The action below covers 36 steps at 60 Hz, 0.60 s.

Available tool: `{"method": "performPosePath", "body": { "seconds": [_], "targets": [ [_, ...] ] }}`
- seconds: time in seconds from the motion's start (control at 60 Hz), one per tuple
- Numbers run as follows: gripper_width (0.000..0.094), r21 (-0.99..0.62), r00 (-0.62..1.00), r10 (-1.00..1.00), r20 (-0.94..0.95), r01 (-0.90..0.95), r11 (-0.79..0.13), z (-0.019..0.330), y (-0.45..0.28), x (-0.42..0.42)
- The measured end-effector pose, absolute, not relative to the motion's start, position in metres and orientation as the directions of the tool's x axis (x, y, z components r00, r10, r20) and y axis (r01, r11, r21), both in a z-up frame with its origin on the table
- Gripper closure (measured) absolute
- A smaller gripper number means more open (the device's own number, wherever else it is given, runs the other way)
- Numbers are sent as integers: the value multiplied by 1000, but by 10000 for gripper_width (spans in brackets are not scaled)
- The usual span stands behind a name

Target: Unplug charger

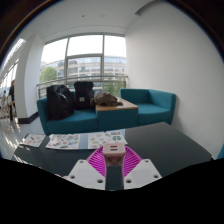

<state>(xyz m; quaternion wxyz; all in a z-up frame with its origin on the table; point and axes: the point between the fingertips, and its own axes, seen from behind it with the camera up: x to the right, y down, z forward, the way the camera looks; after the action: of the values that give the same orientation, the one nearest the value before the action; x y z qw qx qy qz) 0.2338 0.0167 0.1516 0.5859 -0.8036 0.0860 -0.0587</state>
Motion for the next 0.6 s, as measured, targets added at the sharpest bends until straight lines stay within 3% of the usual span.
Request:
{"method": "performPosePath", "body": {
  "seconds": [0.083,0.283,0.6],
  "targets": [
    [767,-934,980,-199,-3,-73,-348,106,29,257],
    [749,-868,975,-222,-26,-132,-479,42,7,244],
    [650,-817,974,-226,-8,-137,-560,6,-3,248]
  ]
}}
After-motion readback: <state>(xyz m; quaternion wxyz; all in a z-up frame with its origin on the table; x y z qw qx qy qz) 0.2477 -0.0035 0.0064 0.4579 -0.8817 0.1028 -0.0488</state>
